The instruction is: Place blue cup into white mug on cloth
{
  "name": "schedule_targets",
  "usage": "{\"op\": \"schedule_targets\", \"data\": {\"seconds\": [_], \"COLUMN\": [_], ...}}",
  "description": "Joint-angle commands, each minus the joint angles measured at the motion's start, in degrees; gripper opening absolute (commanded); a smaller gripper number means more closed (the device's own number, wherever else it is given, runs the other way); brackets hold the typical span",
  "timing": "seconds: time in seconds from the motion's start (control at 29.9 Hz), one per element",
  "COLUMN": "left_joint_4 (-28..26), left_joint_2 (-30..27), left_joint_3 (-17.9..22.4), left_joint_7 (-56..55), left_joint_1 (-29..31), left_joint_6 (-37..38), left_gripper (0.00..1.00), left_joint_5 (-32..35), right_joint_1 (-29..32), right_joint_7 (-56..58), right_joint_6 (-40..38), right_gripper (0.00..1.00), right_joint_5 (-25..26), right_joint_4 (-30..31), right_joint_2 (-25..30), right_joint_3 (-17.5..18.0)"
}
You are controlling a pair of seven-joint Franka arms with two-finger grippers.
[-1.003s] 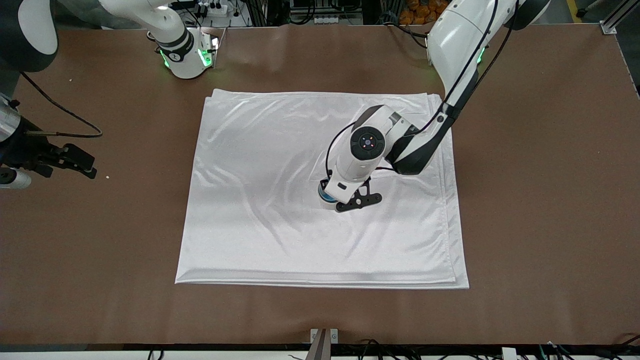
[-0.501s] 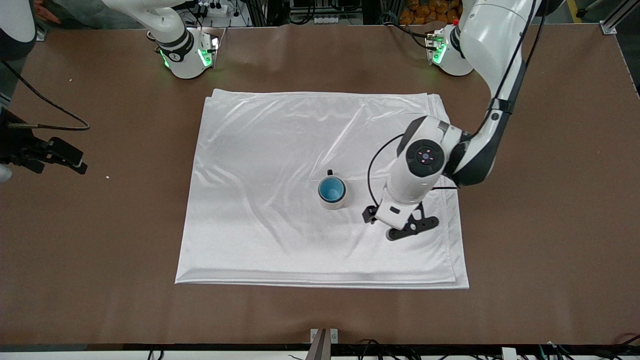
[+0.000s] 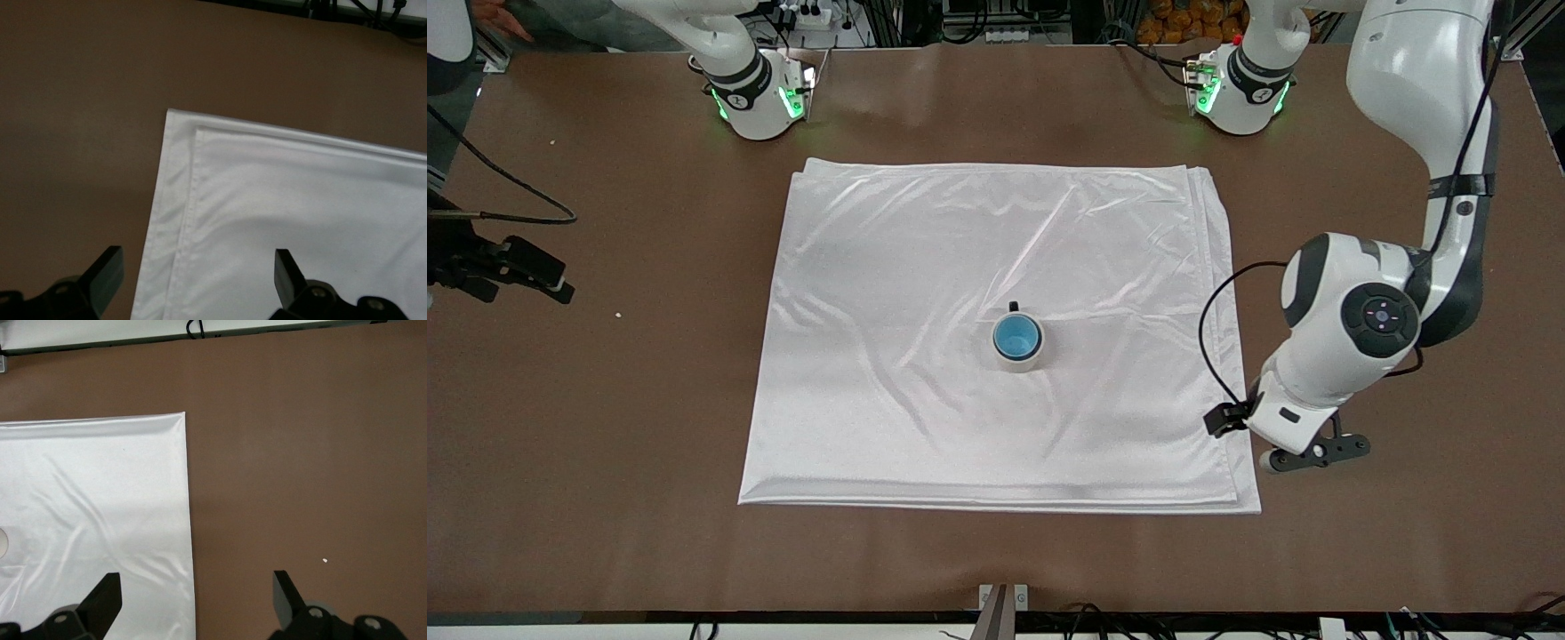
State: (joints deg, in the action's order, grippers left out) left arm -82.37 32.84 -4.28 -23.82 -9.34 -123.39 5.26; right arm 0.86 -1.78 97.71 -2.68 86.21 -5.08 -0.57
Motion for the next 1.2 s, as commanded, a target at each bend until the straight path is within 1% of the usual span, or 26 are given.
{"op": "schedule_targets", "data": {"seconds": [0.0,0.33,0.43,0.53,0.63,0.77,1.04,1.17], "left_joint_4": [-1.0,-1.2,-2.0,-2.0,-2.3,-2.4,-3.3,-4.4], "left_joint_2": [-1.4,-1.5,-2.9,-3.8,-6.2,-9.1,-16.0,-20.0], "left_joint_3": [-0.5,-0.6,-0.7,-0.5,-0.4,-0.4,-0.6,-0.5], "left_joint_7": [4.8,7.6,7.9,11.1,15.5,18.2,19.2,19.3], "left_joint_1": [1.7,5.2,6.3,6.3,7.4,8.5,9.9,10.6], "left_joint_6": [1.0,1.0,1.3,3.9,5.7,9.5,17.8,20.8], "left_gripper": [1.00,1.00,1.00,1.00,1.00,1.00,1.00,1.00], "left_joint_5": [0.5,0.5,0.6,0.7,0.5,0.1,-0.1,-2.6], "right_joint_1": [1.3,1.3,1.2,1.2,1.2,1.1,1.3,1.1], "right_joint_7": [-0.9,-0.9,-0.8,-0.9,-0.9,-0.9,-0.4,-0.9], "right_joint_6": [-1.0,-3.0,-3.0,-3.0,-3.0,-3.6,-3.5,-3.6], "right_gripper": [1.00,1.00,1.00,1.00,1.00,1.00,1.00,1.00], "right_joint_5": [0.4,0.4,0.5,0.4,0.4,0.4,0.4,0.4], "right_joint_4": [1.0,0.0,0.0,0.0,0.0,0.0,0.1,0.2], "right_joint_2": [2.1,2.0,2.1,2.1,2.1,2.2,2.2,2.2], "right_joint_3": [1.4,1.4,1.3,1.3,1.3,1.3,0.9,1.1]}}
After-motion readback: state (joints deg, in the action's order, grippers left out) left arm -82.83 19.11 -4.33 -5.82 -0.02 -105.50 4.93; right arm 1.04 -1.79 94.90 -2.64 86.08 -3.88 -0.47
